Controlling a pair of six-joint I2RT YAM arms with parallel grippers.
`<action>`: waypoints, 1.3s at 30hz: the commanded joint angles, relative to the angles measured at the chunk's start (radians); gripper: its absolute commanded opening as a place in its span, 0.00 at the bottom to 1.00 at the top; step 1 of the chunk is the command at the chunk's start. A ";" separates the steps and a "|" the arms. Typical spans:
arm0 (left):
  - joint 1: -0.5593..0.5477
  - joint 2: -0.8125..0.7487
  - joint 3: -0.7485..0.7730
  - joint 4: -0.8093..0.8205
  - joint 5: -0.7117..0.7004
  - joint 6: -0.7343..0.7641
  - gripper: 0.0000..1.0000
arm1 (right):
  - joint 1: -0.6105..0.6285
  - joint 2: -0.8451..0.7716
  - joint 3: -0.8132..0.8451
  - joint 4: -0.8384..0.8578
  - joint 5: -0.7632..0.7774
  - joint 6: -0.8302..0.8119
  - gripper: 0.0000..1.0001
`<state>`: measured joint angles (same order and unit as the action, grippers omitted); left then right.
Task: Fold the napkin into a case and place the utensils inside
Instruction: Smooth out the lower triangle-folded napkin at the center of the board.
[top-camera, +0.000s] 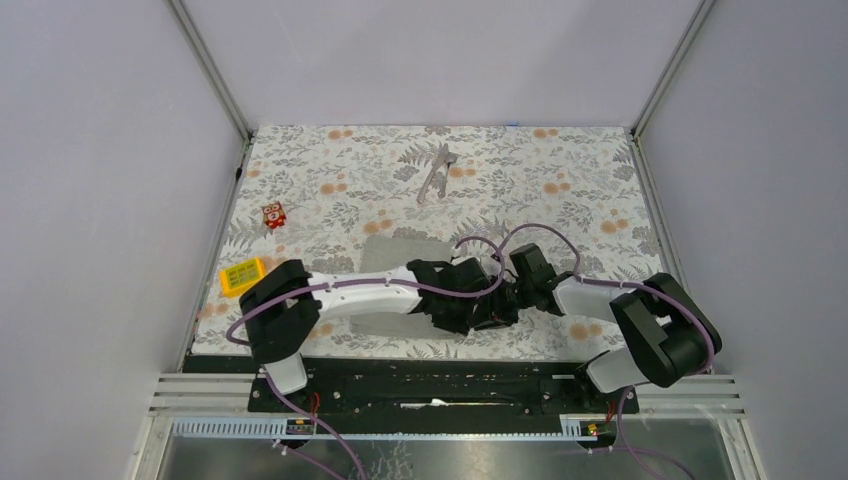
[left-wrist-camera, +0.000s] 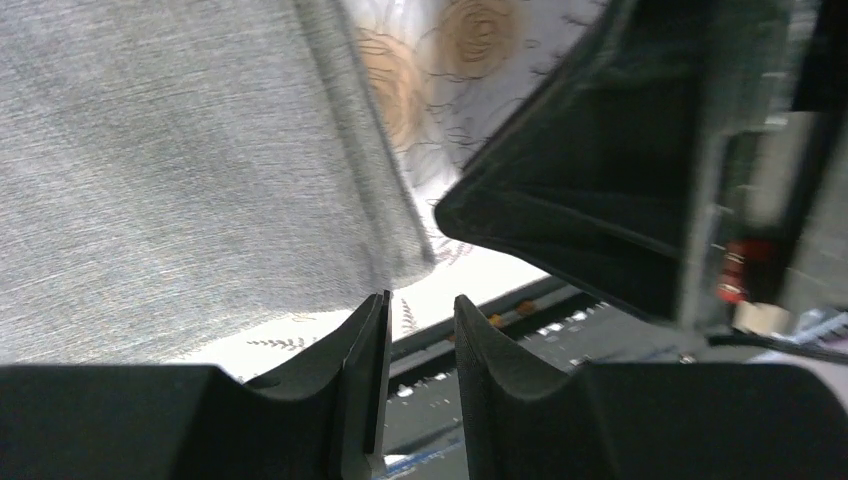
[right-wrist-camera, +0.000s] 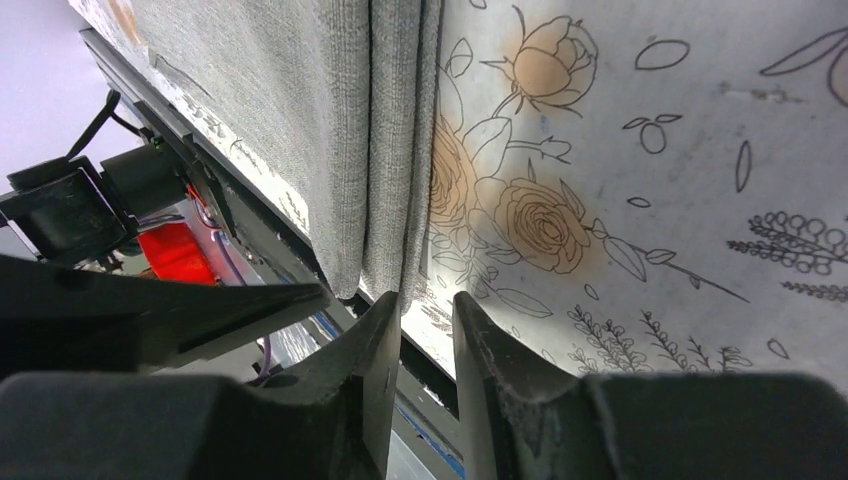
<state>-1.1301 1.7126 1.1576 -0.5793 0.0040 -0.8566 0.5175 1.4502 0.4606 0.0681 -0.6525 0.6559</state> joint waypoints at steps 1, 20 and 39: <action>-0.030 0.046 0.077 -0.096 -0.165 -0.036 0.34 | -0.013 0.021 -0.009 0.063 -0.047 0.000 0.34; -0.058 0.163 0.139 -0.129 -0.183 -0.021 0.20 | -0.013 0.099 -0.027 0.172 -0.101 0.026 0.35; -0.094 0.158 0.199 -0.138 -0.161 -0.036 0.07 | -0.013 0.131 -0.037 0.223 -0.108 0.051 0.07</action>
<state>-1.2110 1.8790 1.3014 -0.7204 -0.1616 -0.8829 0.5095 1.5757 0.4274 0.2630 -0.7513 0.7017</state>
